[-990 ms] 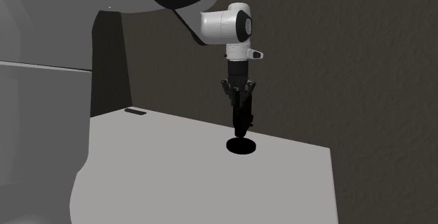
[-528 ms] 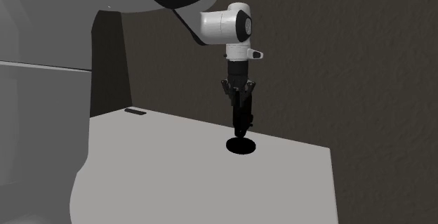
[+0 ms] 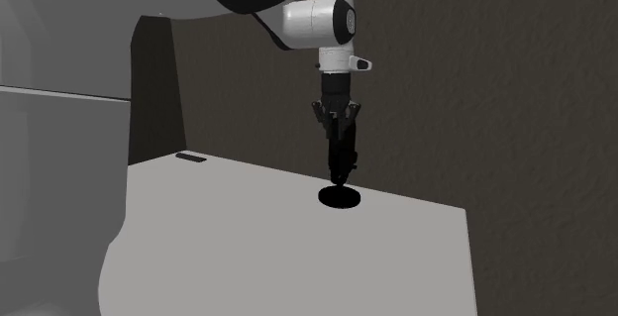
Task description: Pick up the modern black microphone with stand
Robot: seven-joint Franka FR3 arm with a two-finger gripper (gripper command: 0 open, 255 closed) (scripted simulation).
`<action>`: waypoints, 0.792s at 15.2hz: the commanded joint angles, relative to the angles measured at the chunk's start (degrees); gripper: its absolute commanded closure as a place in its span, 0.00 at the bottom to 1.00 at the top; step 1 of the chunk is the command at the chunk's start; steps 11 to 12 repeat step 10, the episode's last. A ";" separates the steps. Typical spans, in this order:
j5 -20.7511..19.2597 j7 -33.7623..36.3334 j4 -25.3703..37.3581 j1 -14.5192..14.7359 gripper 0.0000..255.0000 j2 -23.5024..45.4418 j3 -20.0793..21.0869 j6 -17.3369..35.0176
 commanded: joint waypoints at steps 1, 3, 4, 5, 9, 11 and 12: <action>-0.03 0.00 1.76 0.07 1.00 0.10 0.03 -1.57; -0.07 0.01 3.52 0.14 1.00 0.26 0.06 -3.17; -0.10 0.01 4.43 0.19 1.00 0.37 0.07 -3.98; -0.13 0.02 5.37 0.23 1.00 0.49 0.09 -4.80; -0.27 0.06 8.46 0.41 1.00 0.98 0.14 -7.43; -0.27 0.06 8.48 0.41 1.00 0.99 0.14 -7.43; -0.27 0.06 8.48 0.41 1.00 0.99 0.14 -7.43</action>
